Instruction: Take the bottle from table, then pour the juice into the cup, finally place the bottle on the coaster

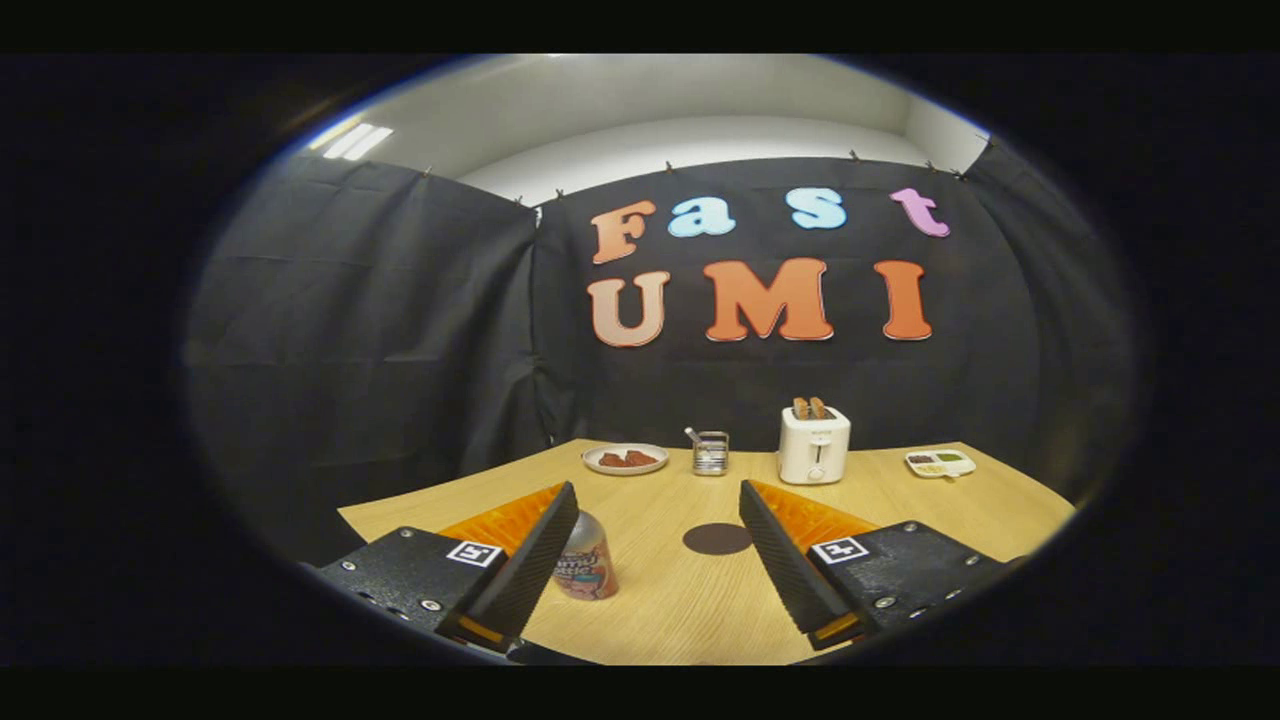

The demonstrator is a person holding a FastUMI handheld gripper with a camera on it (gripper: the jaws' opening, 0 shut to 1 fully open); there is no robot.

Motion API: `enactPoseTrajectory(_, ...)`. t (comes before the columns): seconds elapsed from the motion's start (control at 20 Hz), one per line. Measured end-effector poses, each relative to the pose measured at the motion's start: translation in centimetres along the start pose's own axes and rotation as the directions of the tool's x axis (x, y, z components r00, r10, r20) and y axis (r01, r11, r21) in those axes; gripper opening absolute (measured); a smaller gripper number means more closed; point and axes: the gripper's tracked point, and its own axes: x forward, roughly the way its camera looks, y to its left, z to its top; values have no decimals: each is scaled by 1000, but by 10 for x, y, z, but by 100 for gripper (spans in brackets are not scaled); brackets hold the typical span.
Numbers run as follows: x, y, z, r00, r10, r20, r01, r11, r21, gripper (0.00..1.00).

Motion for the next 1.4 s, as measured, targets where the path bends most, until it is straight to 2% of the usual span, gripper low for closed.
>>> enactPoseTrajectory(0.9, 32, 57, -88, 984, 88, -153, -83, 996, 36, 97)
enactPoseTrajectory(1.4, 63, 68, -129, 971, 58, -233, -56, 998, 17, 97)
